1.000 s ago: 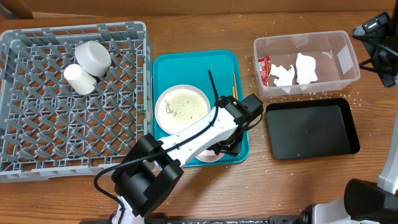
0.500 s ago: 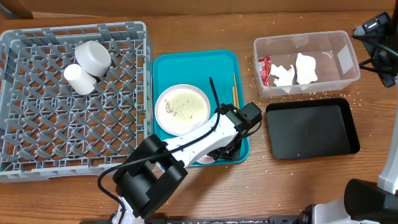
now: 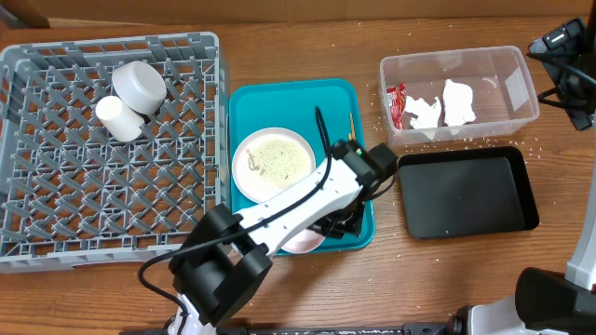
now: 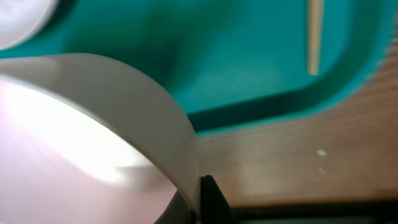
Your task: Sort waste into correct bins and load items into the dishwasher
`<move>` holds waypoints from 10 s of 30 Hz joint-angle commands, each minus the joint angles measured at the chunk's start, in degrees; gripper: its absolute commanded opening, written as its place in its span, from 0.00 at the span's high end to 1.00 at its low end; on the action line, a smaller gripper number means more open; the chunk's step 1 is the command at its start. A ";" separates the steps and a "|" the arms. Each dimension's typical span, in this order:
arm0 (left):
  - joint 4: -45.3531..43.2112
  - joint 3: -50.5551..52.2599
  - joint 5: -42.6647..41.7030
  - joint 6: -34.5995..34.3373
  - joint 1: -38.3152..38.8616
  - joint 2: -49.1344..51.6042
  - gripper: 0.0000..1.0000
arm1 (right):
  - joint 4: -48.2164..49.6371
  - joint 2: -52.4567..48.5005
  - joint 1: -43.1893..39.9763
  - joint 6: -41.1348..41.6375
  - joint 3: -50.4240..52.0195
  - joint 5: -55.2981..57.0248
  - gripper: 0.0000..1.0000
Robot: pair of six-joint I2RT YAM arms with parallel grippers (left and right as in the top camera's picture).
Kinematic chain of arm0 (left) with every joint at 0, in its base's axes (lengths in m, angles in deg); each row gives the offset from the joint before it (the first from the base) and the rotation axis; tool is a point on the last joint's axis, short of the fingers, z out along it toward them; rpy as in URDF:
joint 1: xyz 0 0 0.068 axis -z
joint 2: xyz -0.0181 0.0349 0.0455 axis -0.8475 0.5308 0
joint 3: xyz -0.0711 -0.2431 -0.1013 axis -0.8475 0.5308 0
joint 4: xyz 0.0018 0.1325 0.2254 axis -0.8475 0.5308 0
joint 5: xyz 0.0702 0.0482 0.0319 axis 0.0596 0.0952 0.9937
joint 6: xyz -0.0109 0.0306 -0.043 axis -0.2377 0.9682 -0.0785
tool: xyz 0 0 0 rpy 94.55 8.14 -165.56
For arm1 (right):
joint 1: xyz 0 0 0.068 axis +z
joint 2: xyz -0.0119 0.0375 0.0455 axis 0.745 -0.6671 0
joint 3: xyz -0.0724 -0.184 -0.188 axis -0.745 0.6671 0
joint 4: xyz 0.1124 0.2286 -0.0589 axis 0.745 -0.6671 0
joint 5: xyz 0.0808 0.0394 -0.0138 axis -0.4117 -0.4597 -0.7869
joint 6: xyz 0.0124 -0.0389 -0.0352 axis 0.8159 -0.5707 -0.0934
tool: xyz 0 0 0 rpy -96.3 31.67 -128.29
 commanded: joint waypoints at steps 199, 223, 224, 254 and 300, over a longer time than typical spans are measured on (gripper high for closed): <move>8.20 -24.96 1.81 19.30 -71.08 -25.11 0.00 | 9.11 -8.31 37.68 -28.22 30.91 -19.80 0.34; 8.20 -24.96 1.81 19.30 -71.08 -25.11 0.00 | 32.81 -14.58 39.56 -22.25 46.40 -14.60 0.51; 8.17 -24.96 1.81 19.30 -71.08 -25.11 0.00 | 32.85 -15.08 39.56 -22.25 46.40 -14.62 0.52; 8.20 -24.96 1.81 19.28 -71.08 -25.11 0.00 | 7.98 -15.82 37.68 -17.64 14.23 -14.60 0.00; -7.34 -13.40 2.10 -3.52 -14.75 -0.15 0.00 | -8.66 -15.85 -2.67 -17.68 -11.04 -14.62 0.00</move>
